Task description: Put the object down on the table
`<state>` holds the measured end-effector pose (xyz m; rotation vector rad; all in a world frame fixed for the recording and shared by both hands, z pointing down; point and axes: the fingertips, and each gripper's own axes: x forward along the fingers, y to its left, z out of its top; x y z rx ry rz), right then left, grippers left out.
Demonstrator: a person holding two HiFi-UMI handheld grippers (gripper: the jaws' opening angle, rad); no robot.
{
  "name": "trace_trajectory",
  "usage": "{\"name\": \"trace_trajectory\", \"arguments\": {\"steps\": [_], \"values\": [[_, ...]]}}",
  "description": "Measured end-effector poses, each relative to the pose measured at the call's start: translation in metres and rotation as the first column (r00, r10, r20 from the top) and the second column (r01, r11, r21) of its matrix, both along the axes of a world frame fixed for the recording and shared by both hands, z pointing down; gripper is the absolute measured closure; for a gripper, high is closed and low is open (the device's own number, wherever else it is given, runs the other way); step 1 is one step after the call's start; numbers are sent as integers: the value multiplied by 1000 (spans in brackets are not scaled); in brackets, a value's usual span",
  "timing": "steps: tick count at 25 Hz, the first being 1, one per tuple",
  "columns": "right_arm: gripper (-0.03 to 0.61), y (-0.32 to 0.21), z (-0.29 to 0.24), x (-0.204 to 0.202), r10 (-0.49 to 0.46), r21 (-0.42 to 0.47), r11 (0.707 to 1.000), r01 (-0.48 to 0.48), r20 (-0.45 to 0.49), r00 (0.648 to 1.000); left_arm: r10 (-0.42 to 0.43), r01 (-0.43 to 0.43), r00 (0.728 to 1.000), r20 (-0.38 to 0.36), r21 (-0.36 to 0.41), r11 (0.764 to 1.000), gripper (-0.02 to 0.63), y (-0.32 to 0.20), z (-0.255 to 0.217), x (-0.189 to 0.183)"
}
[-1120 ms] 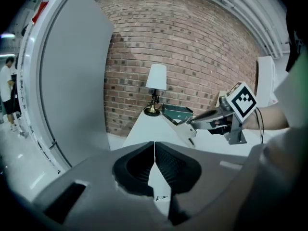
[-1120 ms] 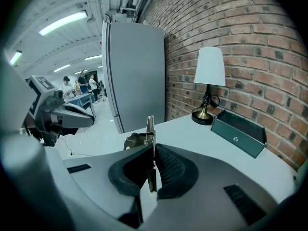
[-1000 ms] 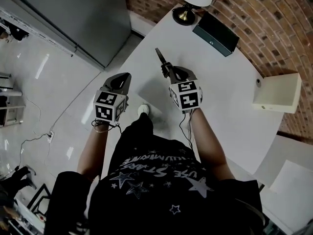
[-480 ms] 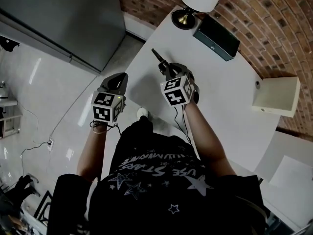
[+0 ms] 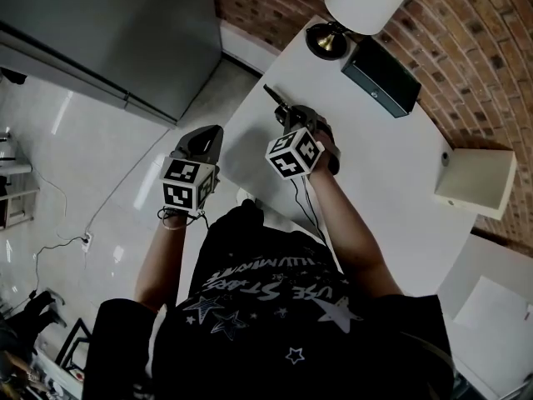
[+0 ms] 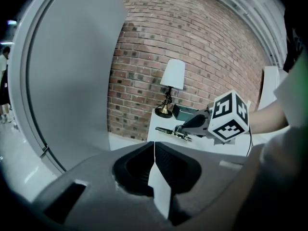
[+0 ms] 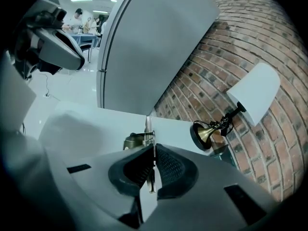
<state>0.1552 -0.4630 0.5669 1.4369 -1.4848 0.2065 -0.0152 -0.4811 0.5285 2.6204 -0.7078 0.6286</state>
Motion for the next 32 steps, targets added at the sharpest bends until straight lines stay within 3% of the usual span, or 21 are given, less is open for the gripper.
{"name": "trace_trajectory", "arguments": {"steps": [32], "values": [[552,-18,29,-24,-152,-81,987,139,-190,970,-35,35,999,-6,-21,999,592,-11,5,-22]]}}
